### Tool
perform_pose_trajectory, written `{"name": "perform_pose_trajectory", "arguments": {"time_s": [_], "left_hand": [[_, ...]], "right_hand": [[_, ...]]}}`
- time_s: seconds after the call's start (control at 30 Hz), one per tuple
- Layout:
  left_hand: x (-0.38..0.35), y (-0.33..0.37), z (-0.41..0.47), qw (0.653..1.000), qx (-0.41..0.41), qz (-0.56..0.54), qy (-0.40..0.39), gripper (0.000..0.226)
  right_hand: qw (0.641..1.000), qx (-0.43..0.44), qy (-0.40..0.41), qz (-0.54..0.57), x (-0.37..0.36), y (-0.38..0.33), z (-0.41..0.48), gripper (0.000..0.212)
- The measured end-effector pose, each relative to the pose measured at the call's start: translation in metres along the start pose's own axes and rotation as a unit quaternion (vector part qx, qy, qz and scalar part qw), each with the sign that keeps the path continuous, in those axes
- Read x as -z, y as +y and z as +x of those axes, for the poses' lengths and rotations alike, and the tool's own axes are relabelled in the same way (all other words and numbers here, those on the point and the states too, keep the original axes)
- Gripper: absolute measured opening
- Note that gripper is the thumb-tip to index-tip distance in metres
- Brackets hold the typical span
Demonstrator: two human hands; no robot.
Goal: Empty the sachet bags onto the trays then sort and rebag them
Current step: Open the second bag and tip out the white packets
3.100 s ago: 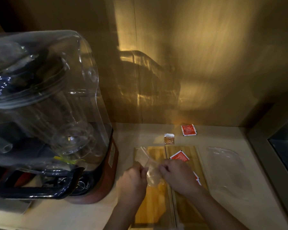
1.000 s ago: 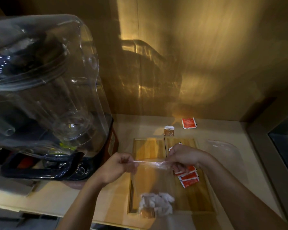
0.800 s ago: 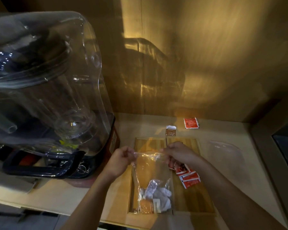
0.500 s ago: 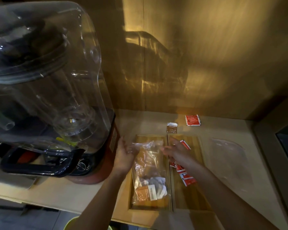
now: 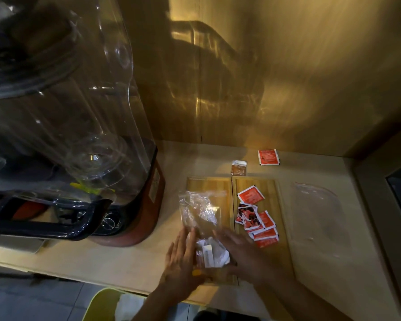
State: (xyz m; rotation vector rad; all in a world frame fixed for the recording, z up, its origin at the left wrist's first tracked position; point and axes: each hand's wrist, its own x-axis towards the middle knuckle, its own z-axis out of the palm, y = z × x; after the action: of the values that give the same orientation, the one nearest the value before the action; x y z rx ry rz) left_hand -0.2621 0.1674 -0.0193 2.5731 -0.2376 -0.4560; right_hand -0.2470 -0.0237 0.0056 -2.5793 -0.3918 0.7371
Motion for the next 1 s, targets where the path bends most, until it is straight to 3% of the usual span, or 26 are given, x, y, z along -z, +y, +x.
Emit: {"name": "perform_pose_trajectory", "arguments": {"time_s": [0.07,0.27,0.37,0.53,0.67,0.87,1.0], "left_hand": [[-0.004,-0.009,-0.001,0.998,-0.029,-0.03,0.054,0.094],[0.015,-0.001,0.001,0.981,0.07,-0.125,0.132,0.047],[0.016,0.003,0.0,0.979,0.105,-0.13,0.119,0.023],[0.01,0.0,-0.002,0.98,0.127,-0.119,0.1,0.017],[0.014,0.006,0.005,0.982,0.102,-0.1,0.123,0.017],[0.053,0.024,0.02,0.968,0.04,-0.15,0.199,0.004],[0.06,0.025,0.025,0.97,0.009,-0.133,0.202,0.005]], "right_hand": [[0.999,0.003,0.045,-0.01,-0.003,0.0,0.002,0.069],[0.969,-0.018,0.123,0.212,-0.001,-0.004,0.008,0.047],[0.964,-0.055,0.153,0.209,0.002,-0.005,0.005,0.032],[0.984,-0.046,0.079,0.15,-0.004,-0.009,0.0,0.006],[0.986,-0.063,0.083,0.131,-0.001,-0.01,0.004,0.035],[0.959,-0.054,0.143,0.24,0.036,-0.011,0.004,0.03],[0.957,-0.032,0.15,0.248,0.049,-0.015,0.006,0.033]]}}
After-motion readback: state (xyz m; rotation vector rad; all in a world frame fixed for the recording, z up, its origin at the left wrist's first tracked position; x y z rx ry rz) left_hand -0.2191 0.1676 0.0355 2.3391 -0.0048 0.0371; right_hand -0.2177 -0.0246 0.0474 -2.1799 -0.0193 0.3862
